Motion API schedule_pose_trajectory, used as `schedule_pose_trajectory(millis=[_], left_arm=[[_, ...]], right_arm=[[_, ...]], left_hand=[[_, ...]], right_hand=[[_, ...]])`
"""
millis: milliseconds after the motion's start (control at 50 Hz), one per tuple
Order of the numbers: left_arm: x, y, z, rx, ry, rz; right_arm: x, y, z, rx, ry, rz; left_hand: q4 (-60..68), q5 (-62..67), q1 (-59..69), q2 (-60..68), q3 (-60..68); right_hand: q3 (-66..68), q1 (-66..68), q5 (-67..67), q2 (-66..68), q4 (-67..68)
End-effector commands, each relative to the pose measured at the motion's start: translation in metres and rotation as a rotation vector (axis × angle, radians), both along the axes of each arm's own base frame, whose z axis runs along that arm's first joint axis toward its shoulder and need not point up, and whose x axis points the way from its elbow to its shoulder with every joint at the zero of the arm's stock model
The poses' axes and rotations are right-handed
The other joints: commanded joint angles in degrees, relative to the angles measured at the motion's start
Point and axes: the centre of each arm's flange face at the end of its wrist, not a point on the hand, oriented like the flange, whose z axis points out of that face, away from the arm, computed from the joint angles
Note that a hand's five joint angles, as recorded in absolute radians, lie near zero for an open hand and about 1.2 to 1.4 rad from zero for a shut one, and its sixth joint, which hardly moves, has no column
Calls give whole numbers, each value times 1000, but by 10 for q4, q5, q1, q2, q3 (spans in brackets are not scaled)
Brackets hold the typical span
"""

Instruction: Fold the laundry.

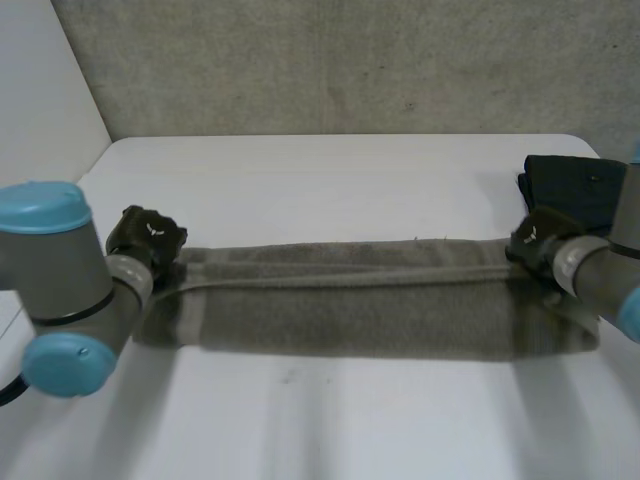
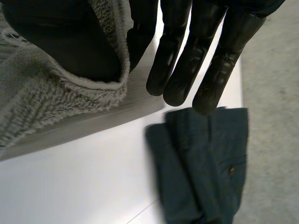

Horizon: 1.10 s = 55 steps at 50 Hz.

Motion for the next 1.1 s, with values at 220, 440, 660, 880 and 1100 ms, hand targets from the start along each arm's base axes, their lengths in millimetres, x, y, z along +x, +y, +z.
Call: schedule_pose_trajectory(millis=[220,440,660,880,1100], left_arm=[[-27,-47,-23,-122,64,46],[-36,-38,23,-237,122,22],[-28,-5,65,-270,237,-19],[-34,13,27,-90,202,-147],[-25,-4,-18,50,170,-134]], right_arm=[[35,-88,-46,-257,-69,28],[25,-92,21,-397,-347,-122],[1,-73,94,-348,-777,-116],[-7,-52,46,-117,-671,-235],[-8,-12,-3,34,-662,-218]], left_hand=[[-537,-505,-494,-537,-535],[-589,-557,-546,-589,-586],[-589,-557,-546,-589,-586],[-589,-557,-546,-589,-586],[-589,-557,-546,-589,-586]], right_hand=[[-577,-470,-568,-569,-581],[-577,-470,-568,-569,-581],[-577,-470,-568,-569,-581],[-577,-470,-568,-569,-581],[-577,-470,-568,-569,-581]])
